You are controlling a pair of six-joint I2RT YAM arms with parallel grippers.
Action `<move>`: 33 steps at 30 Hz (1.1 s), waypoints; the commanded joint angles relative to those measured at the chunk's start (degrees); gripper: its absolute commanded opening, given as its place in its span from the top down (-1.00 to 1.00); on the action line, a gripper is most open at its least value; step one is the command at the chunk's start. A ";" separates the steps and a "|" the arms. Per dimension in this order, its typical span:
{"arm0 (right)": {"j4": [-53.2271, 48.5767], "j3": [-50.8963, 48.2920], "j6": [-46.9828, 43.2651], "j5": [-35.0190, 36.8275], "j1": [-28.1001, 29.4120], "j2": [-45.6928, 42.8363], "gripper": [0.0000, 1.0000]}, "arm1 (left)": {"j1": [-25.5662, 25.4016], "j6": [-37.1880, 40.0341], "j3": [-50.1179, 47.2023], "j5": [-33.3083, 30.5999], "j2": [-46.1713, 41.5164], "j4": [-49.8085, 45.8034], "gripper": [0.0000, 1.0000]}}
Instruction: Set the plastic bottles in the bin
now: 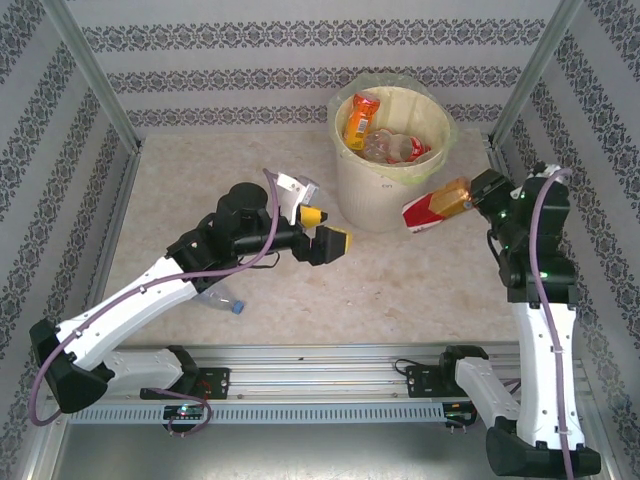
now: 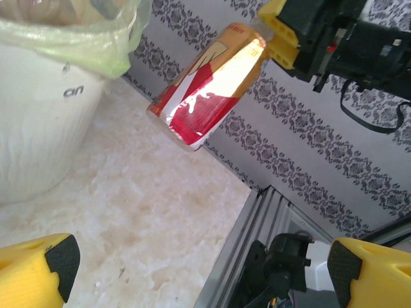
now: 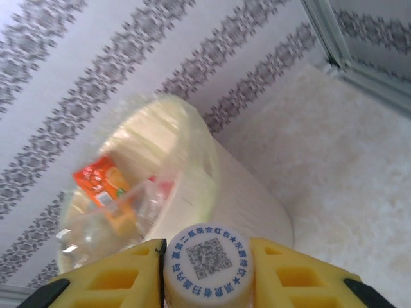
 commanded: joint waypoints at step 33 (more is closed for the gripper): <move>15.80 44.26 -7.05 16.53 9.94 47.69 0.37 | -0.89 -2.69 5.04 -7.05 -3.41 -3.96 -1.00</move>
